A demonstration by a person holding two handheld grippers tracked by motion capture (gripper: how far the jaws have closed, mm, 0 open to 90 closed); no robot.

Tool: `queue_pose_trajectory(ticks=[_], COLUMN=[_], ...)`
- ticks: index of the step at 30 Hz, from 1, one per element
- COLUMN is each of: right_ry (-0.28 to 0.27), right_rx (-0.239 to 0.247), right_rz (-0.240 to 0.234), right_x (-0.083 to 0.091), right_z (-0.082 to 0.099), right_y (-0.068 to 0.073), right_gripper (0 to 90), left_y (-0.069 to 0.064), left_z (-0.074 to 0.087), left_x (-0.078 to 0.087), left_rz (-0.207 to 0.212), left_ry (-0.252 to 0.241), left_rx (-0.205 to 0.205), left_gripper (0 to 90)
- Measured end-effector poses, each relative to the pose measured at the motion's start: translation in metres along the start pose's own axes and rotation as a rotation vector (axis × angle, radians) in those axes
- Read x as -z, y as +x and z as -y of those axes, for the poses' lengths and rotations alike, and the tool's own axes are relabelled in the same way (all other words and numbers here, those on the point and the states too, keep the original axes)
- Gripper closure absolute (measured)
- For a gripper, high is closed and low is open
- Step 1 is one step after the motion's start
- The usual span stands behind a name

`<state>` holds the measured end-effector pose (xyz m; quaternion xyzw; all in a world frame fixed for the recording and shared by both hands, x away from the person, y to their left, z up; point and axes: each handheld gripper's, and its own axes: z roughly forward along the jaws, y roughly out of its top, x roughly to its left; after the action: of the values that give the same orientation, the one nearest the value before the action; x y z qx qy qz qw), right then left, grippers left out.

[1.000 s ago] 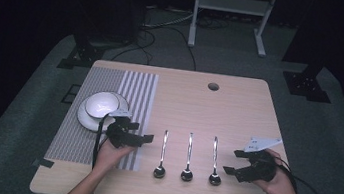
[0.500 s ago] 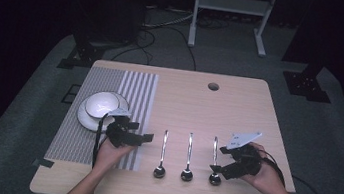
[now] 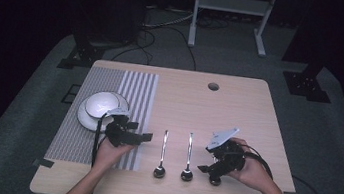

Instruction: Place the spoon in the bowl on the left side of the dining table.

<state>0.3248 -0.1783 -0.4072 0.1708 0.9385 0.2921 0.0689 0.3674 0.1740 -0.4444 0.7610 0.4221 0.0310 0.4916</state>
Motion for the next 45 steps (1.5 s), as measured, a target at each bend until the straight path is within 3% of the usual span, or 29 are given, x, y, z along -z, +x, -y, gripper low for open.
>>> queue_pose_trajectory(ticks=[7, 22, 26, 43, 45], right_ry=[0.024, 0.128, 0.166, 0.205, 0.224], right_rx=[0.031, 0.12, 0.15, 0.203, 0.214], right_rz=[-0.014, -0.022, -0.016, -0.026, -0.021], right_x=[-0.008, -0.032, -0.04, -0.049, -0.051], right_z=[-0.009, -0.025, -0.03, -0.041, -0.04], right_y=[0.003, 0.013, 0.017, 0.023, 0.023], right_gripper=[26.8, 29.6, 30.1, 31.3, 31.7], left_y=[0.0, 0.001, 0.004, 0.004, 0.004], left_z=[0.0, 0.0, -0.001, -0.001, -0.002], left_x=[0.0, 0.0, 0.003, 0.003, 0.006], left_rz=[0.004, 0.022, 0.014, 0.009, 0.001], left_ry=[0.0, 0.005, -0.006, -0.002, -0.029], left_rx=[0.002, 0.017, 0.043, 0.044, 0.045], left_gripper=[8.3, 8.5, 8.5, 8.5, 9.4])
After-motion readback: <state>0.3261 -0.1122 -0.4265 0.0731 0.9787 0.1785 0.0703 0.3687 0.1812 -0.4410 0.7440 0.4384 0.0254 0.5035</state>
